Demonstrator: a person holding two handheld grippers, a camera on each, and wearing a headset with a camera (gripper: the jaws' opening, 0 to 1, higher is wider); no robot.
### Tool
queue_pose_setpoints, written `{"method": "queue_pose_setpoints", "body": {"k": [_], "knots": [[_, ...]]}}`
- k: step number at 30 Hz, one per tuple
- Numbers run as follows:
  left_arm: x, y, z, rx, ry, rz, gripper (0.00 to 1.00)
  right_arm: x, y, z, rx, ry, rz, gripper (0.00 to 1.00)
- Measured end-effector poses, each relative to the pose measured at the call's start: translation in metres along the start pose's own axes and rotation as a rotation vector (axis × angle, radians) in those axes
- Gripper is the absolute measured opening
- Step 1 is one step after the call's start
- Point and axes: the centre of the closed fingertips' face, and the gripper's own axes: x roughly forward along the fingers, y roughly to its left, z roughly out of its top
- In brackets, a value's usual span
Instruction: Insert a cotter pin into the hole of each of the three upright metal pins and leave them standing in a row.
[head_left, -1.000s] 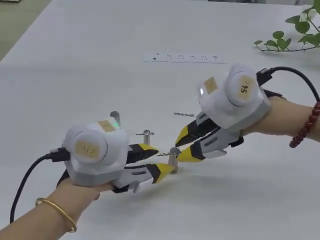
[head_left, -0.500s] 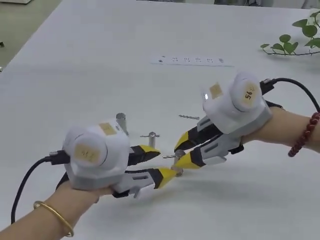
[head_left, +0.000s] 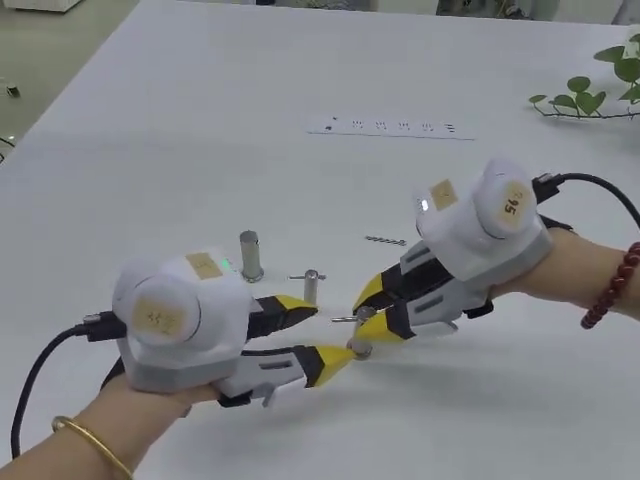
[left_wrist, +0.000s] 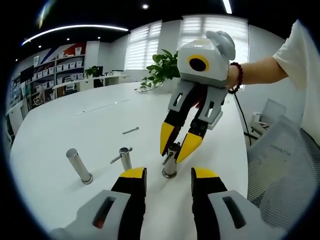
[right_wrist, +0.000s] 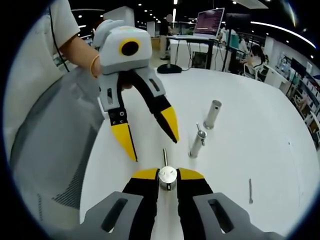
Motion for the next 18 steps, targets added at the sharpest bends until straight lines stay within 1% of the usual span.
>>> {"method": "queue_pose_setpoints", "body": {"k": [5, 6, 10, 12, 14, 18], "knots": [[-0.006, -0.001, 0.003, -0.006, -0.018, 0.004, 0.37, 0.000, -0.001, 0.000, 0.017, -0.011, -0.014, 0.14], [-0.006, -0.002, 0.004, -0.006, -0.020, 0.003, 0.37, 0.000, -0.001, 0.000, 0.035, -0.012, -0.020, 0.14], [-0.009, -0.004, 0.005, -0.003, -0.028, 0.004, 0.40, -0.001, -0.001, -0.001, 0.036, -0.005, -0.025, 0.14], [-0.011, -0.004, 0.005, 0.002, -0.032, 0.018, 0.44, -0.002, -0.001, -0.001, 0.031, 0.002, -0.029, 0.14], [-0.013, -0.003, 0.005, 0.022, -0.033, 0.035, 0.48, -0.002, -0.001, -0.001, 0.022, 0.005, -0.033, 0.13], [-0.015, -0.001, 0.004, 0.027, -0.031, 0.046, 0.52, -0.004, -0.005, 0.000, 0.035, -0.002, -0.044, 0.13]]}}
